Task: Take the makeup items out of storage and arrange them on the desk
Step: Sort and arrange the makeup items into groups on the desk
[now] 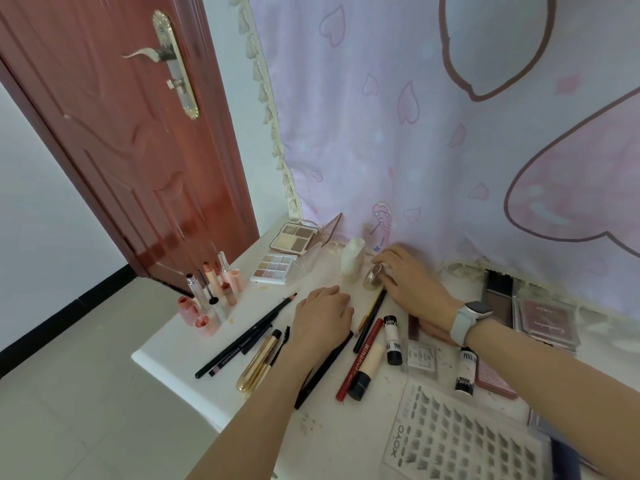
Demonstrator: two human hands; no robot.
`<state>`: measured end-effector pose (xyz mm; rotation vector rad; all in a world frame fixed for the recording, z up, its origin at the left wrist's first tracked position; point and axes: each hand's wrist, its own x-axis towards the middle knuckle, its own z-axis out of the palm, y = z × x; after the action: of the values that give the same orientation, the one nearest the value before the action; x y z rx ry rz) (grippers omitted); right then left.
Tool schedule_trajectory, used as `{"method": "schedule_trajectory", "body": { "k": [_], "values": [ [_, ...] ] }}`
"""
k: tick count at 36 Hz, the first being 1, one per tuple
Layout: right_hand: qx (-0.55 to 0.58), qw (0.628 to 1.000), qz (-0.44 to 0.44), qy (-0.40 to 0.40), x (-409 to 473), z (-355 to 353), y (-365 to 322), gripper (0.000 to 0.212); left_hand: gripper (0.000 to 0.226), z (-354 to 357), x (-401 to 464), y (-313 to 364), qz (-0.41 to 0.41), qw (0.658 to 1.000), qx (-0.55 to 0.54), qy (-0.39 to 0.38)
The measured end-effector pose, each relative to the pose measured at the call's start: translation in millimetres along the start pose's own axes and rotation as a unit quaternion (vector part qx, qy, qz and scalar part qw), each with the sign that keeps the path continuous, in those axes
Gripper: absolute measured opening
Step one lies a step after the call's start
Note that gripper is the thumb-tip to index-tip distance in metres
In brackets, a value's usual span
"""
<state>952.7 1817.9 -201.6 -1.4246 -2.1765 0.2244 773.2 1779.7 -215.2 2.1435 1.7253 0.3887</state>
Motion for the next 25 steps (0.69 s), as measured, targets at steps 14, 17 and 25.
{"method": "schedule_trajectory", "body": {
  "k": [14,17,25],
  "values": [
    [0.014,0.991,-0.089,-0.100,-41,-1,-51,0.023,0.028,-35,-71,-13,-0.024,0.975,-0.120,0.186],
    [-0.021,0.984,-0.123,-0.130,-37,10,-66,0.025,0.027,-31,-88,-16,-0.043,0.976,-0.109,0.186],
    [-0.136,0.945,-0.192,-0.228,-22,28,-83,0.023,0.022,-17,-119,-19,-0.015,0.976,-0.058,0.210]
  ]
}}
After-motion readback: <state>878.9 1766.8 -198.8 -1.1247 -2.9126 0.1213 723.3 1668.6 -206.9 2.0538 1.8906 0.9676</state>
